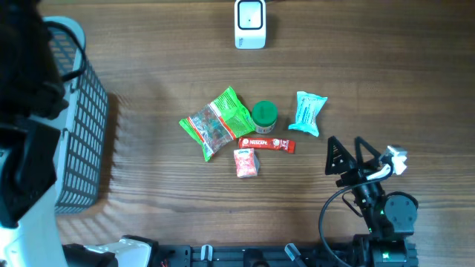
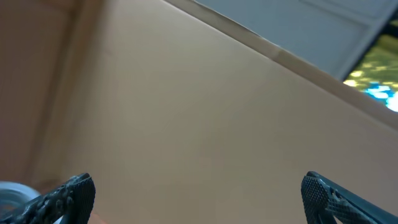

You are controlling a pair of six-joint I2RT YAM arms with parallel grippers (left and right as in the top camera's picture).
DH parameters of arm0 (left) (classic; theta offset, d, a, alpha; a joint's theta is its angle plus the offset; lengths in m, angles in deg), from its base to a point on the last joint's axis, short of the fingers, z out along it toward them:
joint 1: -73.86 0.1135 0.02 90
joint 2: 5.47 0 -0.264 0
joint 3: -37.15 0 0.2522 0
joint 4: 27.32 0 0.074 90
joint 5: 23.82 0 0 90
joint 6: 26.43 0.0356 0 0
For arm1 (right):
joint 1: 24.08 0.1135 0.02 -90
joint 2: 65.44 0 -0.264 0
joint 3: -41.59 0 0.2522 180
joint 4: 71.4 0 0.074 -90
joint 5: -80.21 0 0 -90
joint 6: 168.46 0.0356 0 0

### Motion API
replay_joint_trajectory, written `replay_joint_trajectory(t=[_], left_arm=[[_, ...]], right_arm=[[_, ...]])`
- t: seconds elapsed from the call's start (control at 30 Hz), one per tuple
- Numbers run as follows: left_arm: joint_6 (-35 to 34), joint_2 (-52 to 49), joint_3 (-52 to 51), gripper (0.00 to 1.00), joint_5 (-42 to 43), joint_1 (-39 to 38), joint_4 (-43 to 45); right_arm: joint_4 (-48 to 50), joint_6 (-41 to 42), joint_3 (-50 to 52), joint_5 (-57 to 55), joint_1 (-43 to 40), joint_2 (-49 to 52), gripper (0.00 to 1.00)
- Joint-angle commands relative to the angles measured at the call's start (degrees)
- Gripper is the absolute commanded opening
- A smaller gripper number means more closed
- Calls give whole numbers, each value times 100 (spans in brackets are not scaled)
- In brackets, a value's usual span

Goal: Scan the item barcode
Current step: 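Retract the left arm and move the right gripper toward the Nescafe stick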

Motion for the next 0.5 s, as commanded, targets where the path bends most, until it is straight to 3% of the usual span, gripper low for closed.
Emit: replay_joint_trajectory(t=[0.0,0.07,0.13,0.27,0.33,0.47], left_arm=[[623,-74,13,100,-601,149,-192],[621,-44,13,100,-699,173,-282],[590,164,-68,100,-686,168,-579],[570,1106,-1134,100,-669,166,-260],[573,2138,-2507,100,-669,166,387],[577,4009,-4795,100,-431,173,1659]], right_arm=[[942,1080,2,1478,2,151,100],[1366,1447,-20,1440,2,212,100],[1309,1032,-282,1915,2,407,100],[236,501,-1143,1923,2,1158,100],[-728,249,-1978,1843,2,1969,100],[-4336,-1106,-4623,949,2,4000,100]])
